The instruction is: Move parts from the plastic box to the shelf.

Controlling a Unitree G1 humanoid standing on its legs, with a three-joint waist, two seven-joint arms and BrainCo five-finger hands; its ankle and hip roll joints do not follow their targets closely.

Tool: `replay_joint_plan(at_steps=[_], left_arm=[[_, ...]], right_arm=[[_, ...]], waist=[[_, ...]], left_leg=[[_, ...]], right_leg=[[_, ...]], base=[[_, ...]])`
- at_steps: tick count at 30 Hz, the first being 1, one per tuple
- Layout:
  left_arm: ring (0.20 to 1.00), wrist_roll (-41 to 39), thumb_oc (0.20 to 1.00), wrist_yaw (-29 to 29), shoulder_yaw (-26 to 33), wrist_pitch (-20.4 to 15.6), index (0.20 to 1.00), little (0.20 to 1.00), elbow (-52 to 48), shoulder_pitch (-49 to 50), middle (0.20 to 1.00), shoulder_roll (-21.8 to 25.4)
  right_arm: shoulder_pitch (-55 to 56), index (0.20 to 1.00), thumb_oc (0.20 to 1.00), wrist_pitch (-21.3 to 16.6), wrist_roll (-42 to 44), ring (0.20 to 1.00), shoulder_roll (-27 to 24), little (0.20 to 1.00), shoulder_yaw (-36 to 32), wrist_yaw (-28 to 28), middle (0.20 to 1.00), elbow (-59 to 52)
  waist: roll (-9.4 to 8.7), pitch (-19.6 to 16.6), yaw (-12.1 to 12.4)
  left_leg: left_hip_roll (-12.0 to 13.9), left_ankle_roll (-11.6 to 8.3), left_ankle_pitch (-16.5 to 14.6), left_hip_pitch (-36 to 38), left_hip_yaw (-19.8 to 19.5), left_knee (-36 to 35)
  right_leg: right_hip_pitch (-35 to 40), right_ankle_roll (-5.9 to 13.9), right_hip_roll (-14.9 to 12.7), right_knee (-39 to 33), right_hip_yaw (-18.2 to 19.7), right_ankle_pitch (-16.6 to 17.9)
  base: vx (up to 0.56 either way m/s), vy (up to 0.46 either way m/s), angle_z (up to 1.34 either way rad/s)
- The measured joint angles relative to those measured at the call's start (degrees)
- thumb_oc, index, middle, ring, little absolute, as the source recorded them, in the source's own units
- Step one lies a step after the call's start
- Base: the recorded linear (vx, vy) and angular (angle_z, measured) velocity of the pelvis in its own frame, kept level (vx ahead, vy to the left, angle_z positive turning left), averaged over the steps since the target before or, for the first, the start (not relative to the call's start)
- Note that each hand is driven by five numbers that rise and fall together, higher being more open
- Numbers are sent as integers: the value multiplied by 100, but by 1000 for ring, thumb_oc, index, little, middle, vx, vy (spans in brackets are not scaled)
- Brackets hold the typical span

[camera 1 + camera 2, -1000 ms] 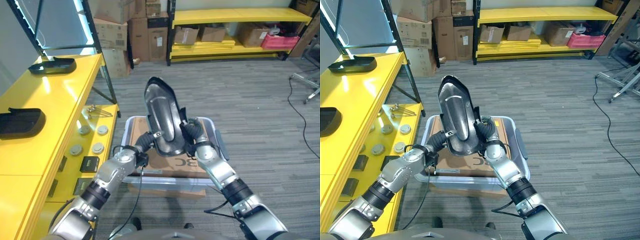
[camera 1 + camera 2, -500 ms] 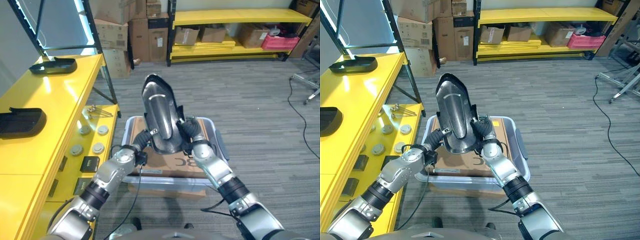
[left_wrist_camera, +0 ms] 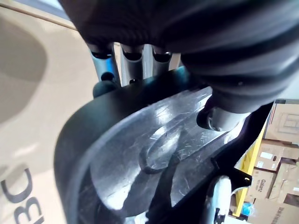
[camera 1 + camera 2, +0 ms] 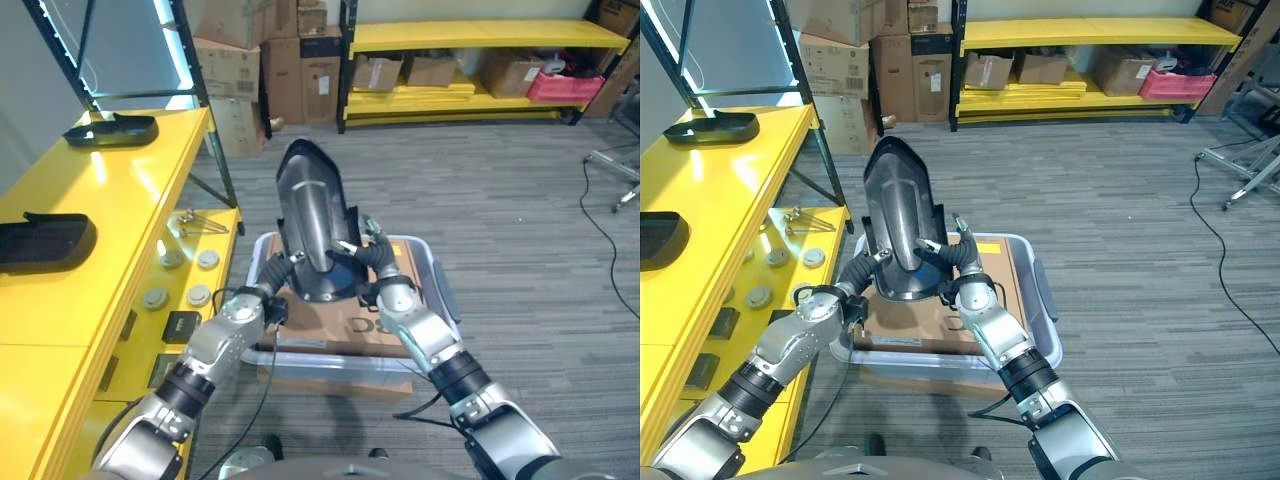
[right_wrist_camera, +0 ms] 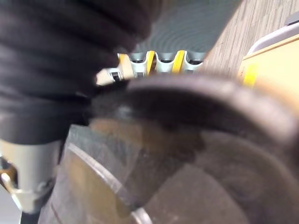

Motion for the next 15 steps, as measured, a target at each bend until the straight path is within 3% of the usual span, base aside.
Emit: replay_joint_plan(at_steps=[5,10,15], left_arm=[[200,91,200,-22,601,-405,200,200,-37,428,200,11],[200,91,200,-34,1659,-1002,200,200,-232,985,200,217],[200,-37,200,-304,3144,-1700,200,200,-981,2145,200,635]], right_arm=[[371,1000,1000,-32,-128,1000,-25,1000,-186,21,1000,-261],[1349,1000,1000,132,-357,1000,-474,1000,-781,16,1000,-222],[2901,1000,1000,129,-1069,1000,-830,1000,-2014,448,1000,-214]], waist=[[0,1,15],[-1,3,128],[18,35,211]], left_leg=[[0,1,-1,-7,-4,-2],[-4,-5,-27,-28,-12,-38],[-39,9,-46,-357,-192,-43]], right_leg=[[-11,5,-2,-1,5,-4],[-40,17,-13,-1,21,-15],[-281,58,-32,83,16,-58]], base=[[-14,44,0],[-16,62,-1],[-164,12,11]])
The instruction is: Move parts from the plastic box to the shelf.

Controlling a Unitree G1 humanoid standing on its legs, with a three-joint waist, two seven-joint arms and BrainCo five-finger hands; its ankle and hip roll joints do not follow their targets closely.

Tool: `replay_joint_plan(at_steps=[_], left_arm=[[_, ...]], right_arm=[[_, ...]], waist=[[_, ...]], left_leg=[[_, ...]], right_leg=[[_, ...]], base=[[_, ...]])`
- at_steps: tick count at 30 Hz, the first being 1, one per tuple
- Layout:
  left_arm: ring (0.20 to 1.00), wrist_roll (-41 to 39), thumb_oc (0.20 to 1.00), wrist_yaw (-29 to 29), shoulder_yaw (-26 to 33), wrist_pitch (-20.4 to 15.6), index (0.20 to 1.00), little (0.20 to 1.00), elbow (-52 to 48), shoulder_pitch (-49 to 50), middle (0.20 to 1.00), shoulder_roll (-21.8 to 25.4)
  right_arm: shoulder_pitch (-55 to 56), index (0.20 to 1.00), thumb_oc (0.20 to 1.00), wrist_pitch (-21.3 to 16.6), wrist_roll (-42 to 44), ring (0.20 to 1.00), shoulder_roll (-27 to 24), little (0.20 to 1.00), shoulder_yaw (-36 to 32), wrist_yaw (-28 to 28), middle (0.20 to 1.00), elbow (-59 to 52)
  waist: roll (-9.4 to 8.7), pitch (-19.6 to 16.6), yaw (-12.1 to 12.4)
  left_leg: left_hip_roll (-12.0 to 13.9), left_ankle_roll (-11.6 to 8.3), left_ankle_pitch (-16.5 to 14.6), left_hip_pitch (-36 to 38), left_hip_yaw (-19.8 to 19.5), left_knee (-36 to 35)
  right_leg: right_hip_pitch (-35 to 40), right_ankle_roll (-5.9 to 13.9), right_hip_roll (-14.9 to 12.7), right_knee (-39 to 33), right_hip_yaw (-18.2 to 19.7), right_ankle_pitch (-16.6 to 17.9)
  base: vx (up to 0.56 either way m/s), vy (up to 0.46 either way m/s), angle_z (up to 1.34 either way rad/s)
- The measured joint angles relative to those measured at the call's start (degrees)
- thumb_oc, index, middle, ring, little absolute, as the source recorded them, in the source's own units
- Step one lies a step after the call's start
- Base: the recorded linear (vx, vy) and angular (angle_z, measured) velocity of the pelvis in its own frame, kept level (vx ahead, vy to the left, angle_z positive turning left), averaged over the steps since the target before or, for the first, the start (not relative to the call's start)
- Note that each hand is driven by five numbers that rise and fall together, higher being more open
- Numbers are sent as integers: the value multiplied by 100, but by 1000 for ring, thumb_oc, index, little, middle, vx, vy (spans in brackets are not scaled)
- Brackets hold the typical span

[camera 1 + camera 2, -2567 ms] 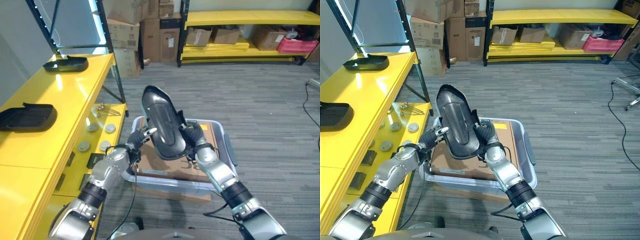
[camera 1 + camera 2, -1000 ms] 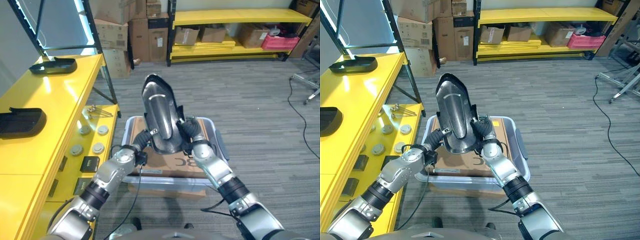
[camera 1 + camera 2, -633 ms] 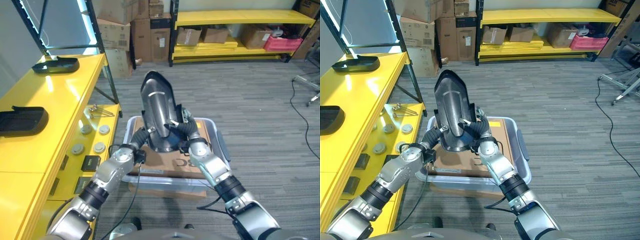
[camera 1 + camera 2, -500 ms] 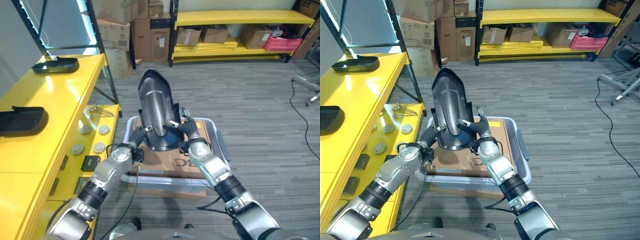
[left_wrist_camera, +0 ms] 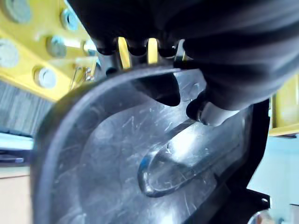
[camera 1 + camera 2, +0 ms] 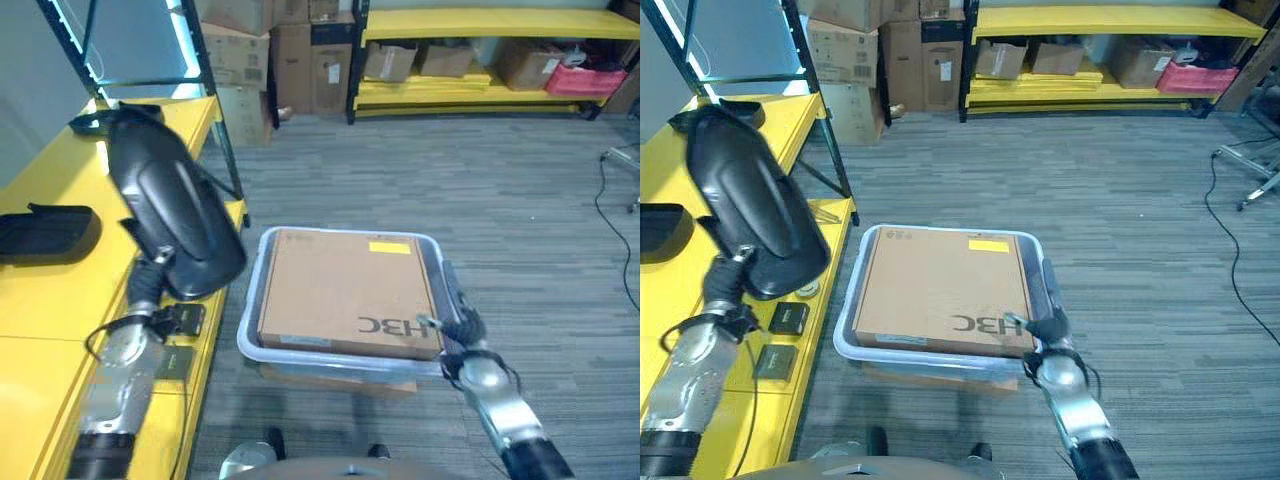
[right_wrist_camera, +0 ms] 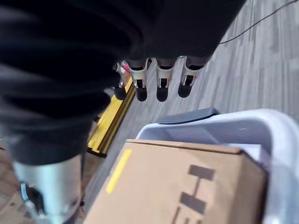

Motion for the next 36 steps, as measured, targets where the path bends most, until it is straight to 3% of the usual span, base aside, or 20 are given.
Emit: replay_joint_plan(at_steps=[3,5,6,10,16,17,18,19,20,23,25,26,27,28,29,30,31,32,33,36], left_arm=[[200,-108,200,-248,-41,-153,200,200,-67,-4,200,-5],[200,-116,200,-453,-32,-199,200,200,-221,43,200,7],[200,-181,200,-500,-4,-200,200,200,-461,191,200,29],[200,-513,200,-472,356,-428,200,200,-906,669,200,55],[200,-560,200,-500,569,-493,200,200,-1160,1185,200,-16],[200,-560,200,-592,735,-497,200,200,-1170,1316,200,-4],[200,-559,200,-670,807,-497,200,200,-1059,1309,200,-7],[200,-560,200,-732,812,-495,200,200,-966,1296,200,-12],[200,-559,200,-840,705,-484,200,200,-867,1192,200,-22],[200,-557,200,-937,600,-484,200,200,-910,1120,200,-40],[200,-545,200,-726,477,-484,200,200,-907,1016,200,-38],[200,-544,200,-635,389,-483,200,200,-906,888,200,-31],[200,-545,200,-584,302,-482,200,200,-898,722,200,-10],[200,-544,200,-534,314,-483,200,200,-850,414,200,101],[200,-544,200,-530,313,-483,200,200,-843,396,200,103],[200,-545,200,-425,370,-475,200,200,-804,308,200,167],[200,-544,200,-379,337,-465,200,200,-795,269,200,172],[200,-539,200,-413,116,-431,200,200,-860,150,200,55],[200,-537,200,-453,113,-433,200,200,-914,229,200,40],[200,-422,200,-450,300,-393,200,200,-700,218,200,108]], right_arm=[[510,1000,1000,-227,-164,1000,-5,1000,-207,93,1000,152],[871,1000,1000,-304,-168,1000,1,1000,-252,224,1000,220],[1020,1000,1000,-418,-233,1000,12,1000,-357,362,1000,200],[872,1000,1000,-377,-580,1000,-238,1000,-21,823,1000,234],[765,1000,1000,-327,-1306,1000,-201,1000,633,1046,1000,1381],[790,1000,1000,-289,-1510,1000,-11,1000,627,968,1000,1626],[765,1000,1000,-273,-1512,1000,100,1000,616,947,1000,1831],[814,1000,1000,-178,-1512,1000,224,1000,636,910,1000,1944],[995,1000,1000,32,-1515,1000,260,1000,725,770,1000,2066],[1022,1000,1000,390,-1525,1000,239,1000,792,418,1000,2356],[597,1000,1000,759,-1772,1000,23,1000,907,319,1000,3033],[452,1000,1000,834,-1947,1000,-29,1000,969,320,1000,3335],[370,1000,1000,912,-2035,1000,-40,1000,1040,324,1000,3526],[206,1000,1000,1010,-2291,1000,65,1000,1253,437,1000,3848],[201,1000,1000,1011,-2298,1000,61,1000,1258,444,1000,3858],[63,1000,1000,1073,-2414,1000,28,1000,1287,596,1000,4080],[99,1000,1000,1164,-2436,1000,-48,1000,1341,624,1000,4144],[247,1000,1000,1395,-2538,1000,-299,1000,1374,621,1000,4388],[181,1000,1000,1518,-2540,1000,-321,1000,1356,678,1000,4739],[-80,1000,1000,1373,-2639,1000,-61,1000,1407,1118,1000,5351]], waist=[[69,90,-162],[99,215,-266],[213,339,-288],[277,466,124],[152,497,548],[-207,592,598],[-401,588,679],[-456,566,674],[-504,483,336],[-379,403,218],[-146,416,212],[-110,413,190],[-118,406,185],[-543,413,44],[-556,419,39],[-677,381,169],[-598,347,146],[-220,299,-46],[-193,245,76],[-298,143,280]], left_leg=[[-62,74,219,-321,-671,1],[-178,125,447,-414,-1305,36],[-115,45,565,-458,-1782,37],[156,-94,154,-571,-1388,35],[319,-395,-467,-863,-1405,144],[337,-368,-590,-913,-863,285],[317,-405,-422,-923,-381,488],[342,-427,-436,-954,256,648],[531,-380,-589,-885,1447,873],[701,-268,-541,-758,2084,881],[495,-198,-64,-790,1862,758],[415,-299,-90,-820,1817,723],[362,-651,-340,-880,1965,692],[347,-558,-783,-1055,2534,1235],[362,-510,-791,-1076,2525,1270],[820,-184,-868,-1130,2276,2171],[1003,-313,-854,-847,2256,2022],[1055,-236,-333,-335,2158,1254],[782,-68,-60,-152,2234,955],[174,160,-180,-81,2162,586]], right_leg=[[-74,13,32,335,102,-267],[59,14,58,506,668,-538],[120,-25,336,590,991,-977],[187,-270,606,578,761,-891],[263,-424,781,801,283,-1158],[393,-716,591,698,-209,-1217],[442,-705,459,658,-358,-1187],[537,-591,372,618,-669,-1113],[807,-508,338,497,-1364,-1135],[761,-391,186,909,-1823,-1339],[615,-164,254,1174,-1295,-1531],[521,-251,298,1322,-1114,-1635],[370,-422,367,1507,-1147,-1758],[204,-705,117,1263,-1066,-1551],[201,-695,105,1263,-1076,-1547],[188,-717,-115,1243,-1126,-1462],[411,-441,-117,1132,-1264,-1317],[746,-78,-167,1109,-1565,-1180],[760,20,-358,1112,-1538,-1138],[783,55,-724,1014,-1435,-786]], base=[[-88,-62,115],[-140,-103,187],[-217,-163,152],[-164,-123,79],[-121,-113,74],[-111,-99,145],[-97,-59,136],[-98,28,182],[-67,43,227],[-46,130,132],[-19,185,51],[-29,175,54],[-16,260,100],[34,314,85],[69,301,53],[90,294,12],[80,265,98],[118,381,105],[157,446,95],[140,375,22]])
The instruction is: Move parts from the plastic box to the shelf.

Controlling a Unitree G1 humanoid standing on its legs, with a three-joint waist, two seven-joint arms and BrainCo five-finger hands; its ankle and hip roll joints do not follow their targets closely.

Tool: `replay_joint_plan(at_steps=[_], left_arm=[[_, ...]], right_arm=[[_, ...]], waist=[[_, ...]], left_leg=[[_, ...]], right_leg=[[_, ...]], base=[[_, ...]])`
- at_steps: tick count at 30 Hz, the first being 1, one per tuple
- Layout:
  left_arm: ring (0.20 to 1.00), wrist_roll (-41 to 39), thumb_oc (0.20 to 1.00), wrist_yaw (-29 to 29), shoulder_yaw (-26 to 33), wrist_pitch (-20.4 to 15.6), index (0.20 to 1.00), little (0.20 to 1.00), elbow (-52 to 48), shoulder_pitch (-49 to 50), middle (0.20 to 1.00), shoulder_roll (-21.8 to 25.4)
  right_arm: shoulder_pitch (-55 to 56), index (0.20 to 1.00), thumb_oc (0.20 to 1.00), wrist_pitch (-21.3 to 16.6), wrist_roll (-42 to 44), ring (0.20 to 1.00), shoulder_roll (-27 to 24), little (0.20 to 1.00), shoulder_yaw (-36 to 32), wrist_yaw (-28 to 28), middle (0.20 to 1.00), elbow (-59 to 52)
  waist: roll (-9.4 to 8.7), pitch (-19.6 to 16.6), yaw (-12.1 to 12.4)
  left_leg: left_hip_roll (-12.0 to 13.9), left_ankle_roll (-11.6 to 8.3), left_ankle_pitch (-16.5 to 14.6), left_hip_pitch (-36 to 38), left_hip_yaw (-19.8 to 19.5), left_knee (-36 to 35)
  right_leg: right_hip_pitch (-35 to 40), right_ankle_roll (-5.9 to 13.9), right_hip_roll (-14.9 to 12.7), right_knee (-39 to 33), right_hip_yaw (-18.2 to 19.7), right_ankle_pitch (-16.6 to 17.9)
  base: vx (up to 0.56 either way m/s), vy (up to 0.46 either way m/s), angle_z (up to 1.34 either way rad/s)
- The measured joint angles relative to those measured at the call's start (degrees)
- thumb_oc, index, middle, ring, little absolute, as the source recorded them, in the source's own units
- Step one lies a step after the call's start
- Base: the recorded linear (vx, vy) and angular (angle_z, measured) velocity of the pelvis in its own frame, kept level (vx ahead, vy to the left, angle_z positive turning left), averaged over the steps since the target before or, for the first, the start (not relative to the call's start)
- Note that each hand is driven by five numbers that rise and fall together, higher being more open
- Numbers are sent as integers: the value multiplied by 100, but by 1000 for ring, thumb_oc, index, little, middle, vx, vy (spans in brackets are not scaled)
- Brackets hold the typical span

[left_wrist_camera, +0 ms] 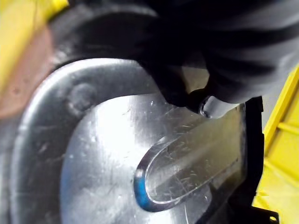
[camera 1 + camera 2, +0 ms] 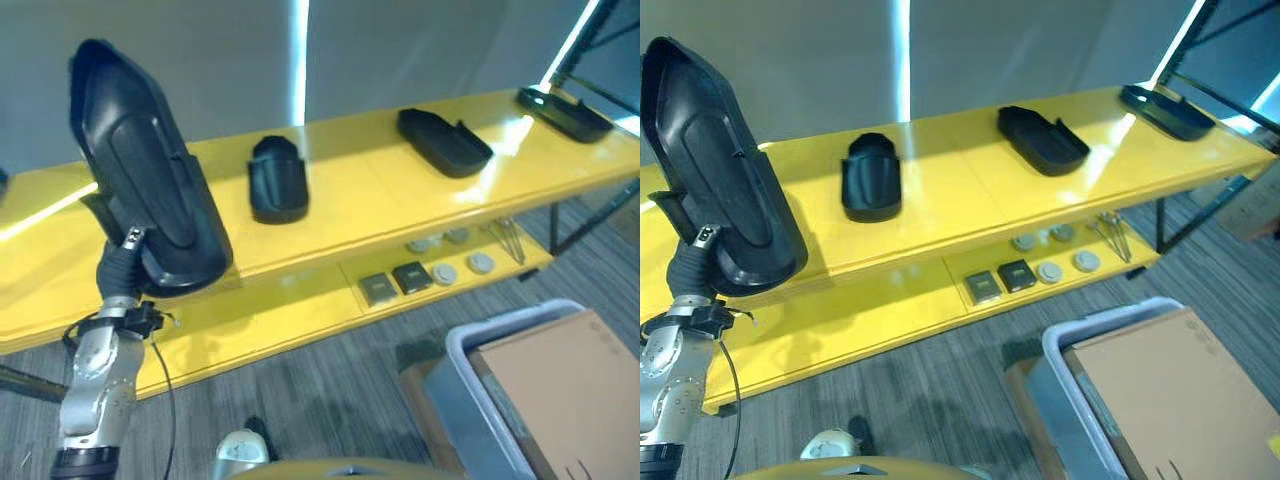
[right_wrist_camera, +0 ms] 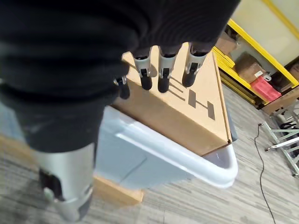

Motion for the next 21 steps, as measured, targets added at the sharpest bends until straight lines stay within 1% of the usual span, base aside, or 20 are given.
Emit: replay_joint_plan(at_steps=[1,2,3,4,5,6,7,8,9,10,11,12,13,14,15,16,17,18,19,21], left_arm=[[200,5,200,-22,29,11,200,200,64,39,200,35],[200,9,200,-19,54,11,200,200,122,50,200,64],[200,24,200,-41,90,30,200,200,162,67,200,126],[200,59,200,-43,41,41,200,200,211,59,200,124],[200,87,200,-48,-22,63,200,200,220,37,200,125],[200,117,200,-73,-35,63,200,200,191,35,200,138],[200,118,200,-159,-51,45,200,200,129,-9,200,209],[200,115,200,-112,-121,-19,200,200,200,-114,200,288],[200,112,200,-90,-266,-17,200,200,252,-252,200,353],[200,113,200,-64,-386,-17,200,200,284,-348,200,410],[200,113,200,-41,-488,-13,200,200,292,-364,200,438],[200,113,200,-36,-567,0,200,200,308,-359,200,407],[200,111,200,2,-759,3,200,200,293,-360,200,471],[200,113,200,-20,-832,-1,200,200,238,-355,200,540],[200,114,200,-24,-824,-4,200,200,241,-155,200,493],[200,112,200,21,-791,22,200,200,263,48,200,351],[200,103,200,81,-790,85,200,200,291,218,200,200],[200,98,200,86,-800,142,200,200,296,249,200,52],[200,98,200,83,-820,145,200,200,273,249,200,85],[200,104,200,94,-819,156,200,200,268,166,200,202]], right_arm=[[35,1000,1000,-81,4,1000,100,1000,2,110,1000,-9],[55,1000,1000,-204,5,1000,287,1000,23,221,1000,-90],[27,1000,1000,-366,12,1000,697,1000,5,256,1000,-200],[-62,1000,1000,-449,19,1000,825,1000,5,255,1000,-214],[-100,1000,1000,-482,-2,1000,843,1000,-19,167,1000,-344],[-149,1000,1000,-492,-4,1000,740,1000,-8,232,1000,-457],[-196,1000,1000,-697,67,1000,722,1000,-108,307,1000,-517],[-154,1000,1000,-805,94,1000,715,1000,-132,273,1000,-646],[-148,1000,1000,-838,103,1000,728,1000,-113,209,1000,-638],[-160,1000,1000,-865,116,1000,726,1000,-111,196,1000,-636],[-153,1000,1000,-880,118,1000,724,1000,-106,195,1000,-636],[-127,1000,1000,-891,121,1000,726,1000,-109,195,1000,-622],[-51,1000,1000,-911,127,1000,935,1000,-38,209,1000,-534],[34,1000,1000,-914,127,1000,979,1000,-39,222,1000,-483],[69,1000,1000,-915,132,1000,1051,1000,32,245,1000,-294],[94,1000,1000,-930,145,1000,1055,1000,48,264,1000,-286],[108,1000,1000,-971,147,1000,1022,1000,55,276,1000,-319],[146,1000,1000,-1033,177,1000,985,1000,69,299,1000,-328],[82,1000,1000,-1041,254,1000,959,1000,-18,328,1000,-176],[-25,1000,1000,-1030,258,1000,920,1000,9,358,1000,-149]], waist=[[49,-9,-1],[70,-8,8],[114,-20,103],[277,-40,136],[418,-42,72],[462,-65,60],[412,-33,49],[425,36,-102],[422,91,-240],[426,158,-358],[427,179,-458],[426,207,-483],[-81,399,-520],[-7,446,-546],[-64,512,-412],[-17,506,-356],[107,417,-357],[175,336,-345],[247,321,-214],[200,288,-203]], left_leg=[[-71,11,-2,51,-86,-126],[-152,33,2,107,-160,-233],[-303,230,-125,41,-294,-192],[-347,324,-189,-22,-356,-159],[-405,377,-225,-31,-469,-195],[-481,396,-237,-20,-496,-260],[-680,697,-165,10,-799,-272],[-741,627,-132,-7,-1045,-285],[-762,587,-116,7,-1275,-357],[-765,474,-45,-9,-1399,-432],[-758,411,-31,-71,-1434,-456],[-757,206,-105,-69,-1439,-462],[-787,84,-856,-494,-1289,933],[-607,515,-1130,-973,-2154,2074],[-614,470,-1483,-868,-2104,2147],[-599,515,-1471,-777,-2036,2042],[-553,500,-1403,-722,-2106,1851],[-545,453,-1180,-599,-2207,1402],[-548,349,-665,-125,-2186,518],[-628,270,-436,157,-2166,64]], right_leg=[[-17,-31,-84,92,-1,6],[-38,45,-91,232,14,-91],[-225,55,-137,523,61,-45],[-439,104,-315,1005,241,62],[-655,92,-478,1479,354,133],[-828,177,-584,1795,506,106],[-1305,531,-524,2688,1061,-139],[-1680,582,-189,3244,1651,-529],[-1919,578,187,3311,2014,-781],[-2198,520,566,3195,2221,-900],[-2487,468,886,2885,2317,-901],[-2681,259,1093,2513,2310,-843],[-2961,-32,904,1404,2369,-400],[-3066,255,944,1121,2555,-263],[-3207,154,869,1019,2665,-118],[-3223,-12,875,989,2622,-55],[-3213,-140,958,1012,2495,-11],[-3081,-195,1048,996,2379,-51],[-2543,-212,1198,798,2221,-57],[-1678,-170,1326,48,2130,60]], base=[[97,305,30],[138,466,42],[105,375,40],[77,282,52],[62,237,50],[58,203,63],[74,157,73],[49,-1,106],[53,-76,122],[28,-65,118],[-6,-177,85],[85,-201,98],[99,-216,101],[176,-141,72],[120,-106,8],[146,-113,-27],[132,-79,2],[131,-80,11],[113,-70,6],[96,-55,-11]])
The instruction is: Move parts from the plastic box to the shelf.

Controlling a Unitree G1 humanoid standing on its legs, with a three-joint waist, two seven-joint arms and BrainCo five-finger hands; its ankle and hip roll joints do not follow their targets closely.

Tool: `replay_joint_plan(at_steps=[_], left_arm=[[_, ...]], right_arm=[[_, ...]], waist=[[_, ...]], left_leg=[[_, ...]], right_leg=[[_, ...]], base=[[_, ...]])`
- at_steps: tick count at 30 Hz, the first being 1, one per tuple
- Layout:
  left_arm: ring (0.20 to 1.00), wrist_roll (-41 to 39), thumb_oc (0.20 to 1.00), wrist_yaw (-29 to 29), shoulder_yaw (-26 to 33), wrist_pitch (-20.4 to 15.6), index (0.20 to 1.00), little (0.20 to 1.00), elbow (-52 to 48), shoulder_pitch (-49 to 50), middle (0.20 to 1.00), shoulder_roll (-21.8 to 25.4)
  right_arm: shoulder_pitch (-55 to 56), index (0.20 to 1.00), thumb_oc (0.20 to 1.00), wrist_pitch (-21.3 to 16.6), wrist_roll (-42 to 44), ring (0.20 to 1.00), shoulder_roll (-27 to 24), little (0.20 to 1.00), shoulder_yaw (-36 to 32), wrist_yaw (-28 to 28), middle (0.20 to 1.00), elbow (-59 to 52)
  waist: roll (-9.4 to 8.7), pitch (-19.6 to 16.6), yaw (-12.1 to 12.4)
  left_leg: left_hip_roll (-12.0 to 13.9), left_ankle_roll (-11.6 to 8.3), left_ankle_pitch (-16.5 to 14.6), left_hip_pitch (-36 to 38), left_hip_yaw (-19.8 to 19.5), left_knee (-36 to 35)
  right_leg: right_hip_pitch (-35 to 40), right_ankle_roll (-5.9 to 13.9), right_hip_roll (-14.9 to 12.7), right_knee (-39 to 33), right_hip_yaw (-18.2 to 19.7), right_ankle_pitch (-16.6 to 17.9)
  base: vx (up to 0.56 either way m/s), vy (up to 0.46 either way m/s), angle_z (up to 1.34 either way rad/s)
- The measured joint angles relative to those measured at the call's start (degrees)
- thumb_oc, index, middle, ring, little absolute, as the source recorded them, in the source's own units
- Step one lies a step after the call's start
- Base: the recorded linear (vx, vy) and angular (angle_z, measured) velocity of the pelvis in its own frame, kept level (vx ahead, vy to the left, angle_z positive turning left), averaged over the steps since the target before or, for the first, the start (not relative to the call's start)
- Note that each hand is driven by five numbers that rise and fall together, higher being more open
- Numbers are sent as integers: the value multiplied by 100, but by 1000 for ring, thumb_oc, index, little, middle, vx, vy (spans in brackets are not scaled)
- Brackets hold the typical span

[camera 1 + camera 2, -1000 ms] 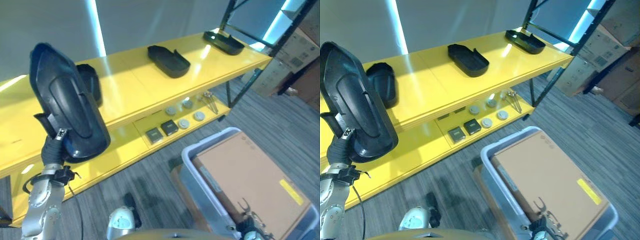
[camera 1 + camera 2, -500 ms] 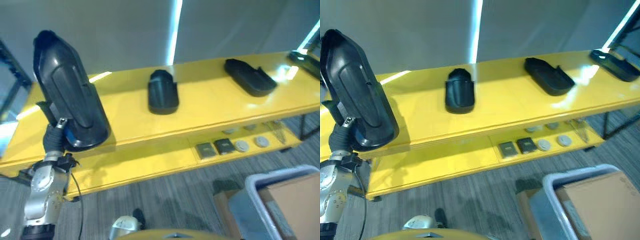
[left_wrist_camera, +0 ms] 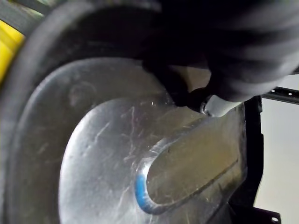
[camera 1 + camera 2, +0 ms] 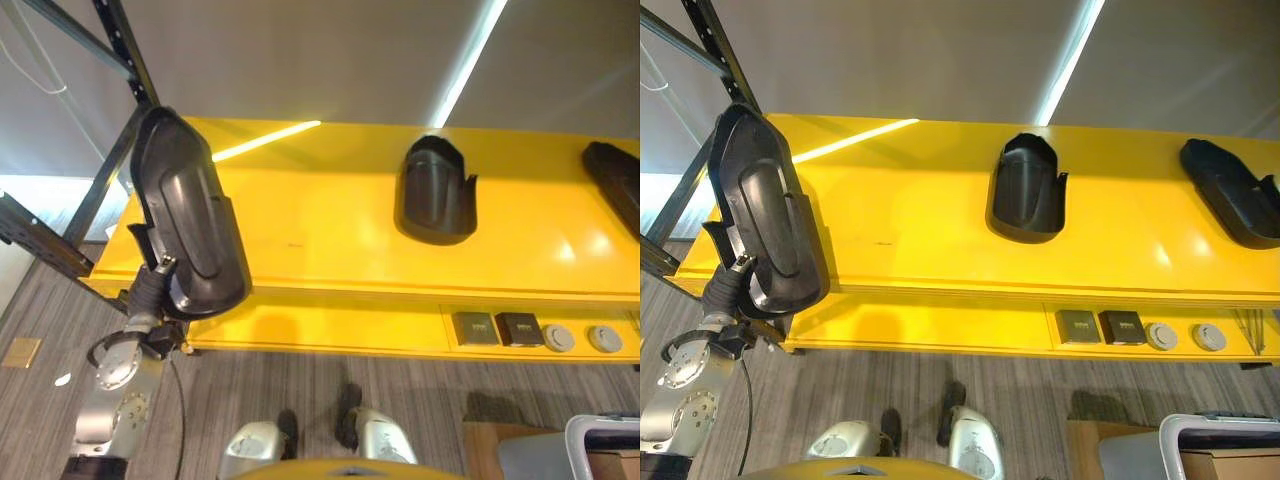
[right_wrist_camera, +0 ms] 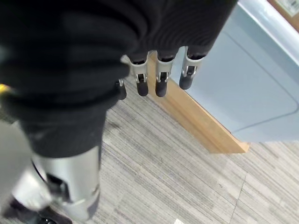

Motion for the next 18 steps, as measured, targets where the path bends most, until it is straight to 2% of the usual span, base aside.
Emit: replay_joint_plan(at_steps=[1,3,5,11,14,15,16,18], left_arm=[[200,0,200,9,0,2,200,200,5,-103,200,0],[200,0,200,-6,-60,43,200,200,-9,-304,200,-3],[200,-4,200,-1,-47,89,200,200,-133,-316,200,-11],[200,-10,200,-134,-27,219,200,200,-226,-244,200,-120],[200,-7,200,-125,-27,319,200,200,-226,-162,200,-120],[200,-2,200,-117,-30,356,200,200,-215,-150,200,-126],[200,3,200,-100,-33,357,200,200,-202,-152,200,-124],[200,52,200,-20,-85,369,200,200,-190,-172,200,-131]], right_arm=[[-91,1000,1000,-9,-3,1000,-16,1000,14,4,1000,-14],[-174,1000,1000,-20,-7,1000,-17,1000,96,2,1000,-27],[-133,1000,1000,-20,-19,1000,-17,1000,155,15,1000,-27],[149,1000,1000,-8,-21,1000,-111,1000,109,86,1000,-28],[234,1000,1000,-38,-21,1000,-138,1000,86,88,1000,23],[276,1000,1000,-62,-15,1000,-146,1000,90,80,1000,27],[281,1000,1000,-79,12,1000,-142,1000,104,69,1000,26],[258,1000,1000,-118,95,1000,-153,1000,107,44,1000,46]], waist=[[-5,-5,2],[12,-28,-35],[25,-42,-68],[256,-200,-131],[301,-225,-137],[307,-215,-168],[278,-191,-200],[190,-89,-332]], left_leg=[[-21,12,36,49,12,-81],[-25,-78,105,73,13,-121],[-20,-119,129,169,14,-176],[93,-255,78,254,2,-268],[116,-373,7,231,2,-258],[142,-489,-65,117,37,-163],[179,-658,-169,29,150,-16],[333,-669,-379,-36,677,223]], right_leg=[[309,-223,75,-461,17,293],[546,-340,124,-911,6,596],[729,-396,175,-1160,5,641],[771,-390,291,-1186,-2,586],[775,-431,301,-1153,4,569],[749,-438,296,-1080,-37,587],[704,-503,232,-1006,-129,598],[605,-750,47,-840,-293,481]], base=[[96,-44,-10],[92,-39,-3],[91,-41,-3],[98,-43,0],[67,-12,0],[-57,39,9],[-73,84,20],[-37,179,43]])
